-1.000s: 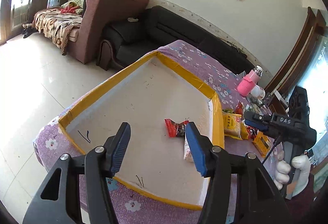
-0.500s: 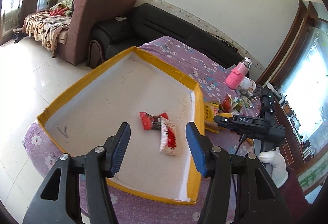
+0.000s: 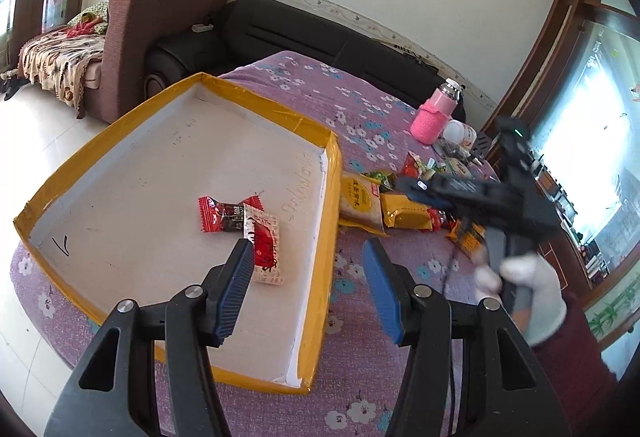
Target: Organize snacks
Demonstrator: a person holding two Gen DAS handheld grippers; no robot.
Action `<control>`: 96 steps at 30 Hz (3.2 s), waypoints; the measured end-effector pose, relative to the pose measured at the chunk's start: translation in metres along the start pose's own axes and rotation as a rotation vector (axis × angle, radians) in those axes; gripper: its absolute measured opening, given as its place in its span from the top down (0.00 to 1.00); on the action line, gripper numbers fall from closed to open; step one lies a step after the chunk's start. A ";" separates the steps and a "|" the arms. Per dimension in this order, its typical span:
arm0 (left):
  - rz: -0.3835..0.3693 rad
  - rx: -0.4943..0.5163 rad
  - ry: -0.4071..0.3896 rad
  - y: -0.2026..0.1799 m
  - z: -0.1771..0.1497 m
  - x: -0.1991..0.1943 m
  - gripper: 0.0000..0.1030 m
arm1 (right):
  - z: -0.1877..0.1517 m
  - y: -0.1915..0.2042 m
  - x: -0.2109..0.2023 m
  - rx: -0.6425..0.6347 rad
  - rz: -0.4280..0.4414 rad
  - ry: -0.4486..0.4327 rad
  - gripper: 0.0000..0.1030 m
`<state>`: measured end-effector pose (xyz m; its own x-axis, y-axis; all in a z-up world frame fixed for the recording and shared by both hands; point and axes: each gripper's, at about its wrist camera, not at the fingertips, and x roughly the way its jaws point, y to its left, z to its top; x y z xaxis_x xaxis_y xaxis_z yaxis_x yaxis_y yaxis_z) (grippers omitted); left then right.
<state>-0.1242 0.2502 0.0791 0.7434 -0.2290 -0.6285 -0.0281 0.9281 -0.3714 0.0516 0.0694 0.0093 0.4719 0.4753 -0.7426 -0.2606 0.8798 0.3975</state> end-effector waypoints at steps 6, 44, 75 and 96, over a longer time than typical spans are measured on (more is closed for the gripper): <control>0.017 0.000 -0.011 0.004 0.003 -0.007 0.44 | 0.035 0.026 0.065 -0.059 -0.090 0.068 0.69; -0.108 0.235 0.187 -0.081 -0.034 0.041 0.39 | -0.030 -0.005 0.036 -0.382 -0.230 0.138 0.56; -0.003 0.469 0.311 -0.132 -0.037 0.115 0.37 | -0.095 -0.107 -0.110 0.004 0.079 -0.064 0.57; -0.044 0.343 0.196 -0.118 -0.031 0.069 0.34 | -0.098 -0.095 -0.111 0.006 0.122 -0.052 0.57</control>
<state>-0.0901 0.1162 0.0585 0.5965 -0.2913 -0.7479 0.2500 0.9529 -0.1717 -0.0583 -0.0675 0.0008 0.4801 0.5786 -0.6594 -0.3136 0.8152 0.4869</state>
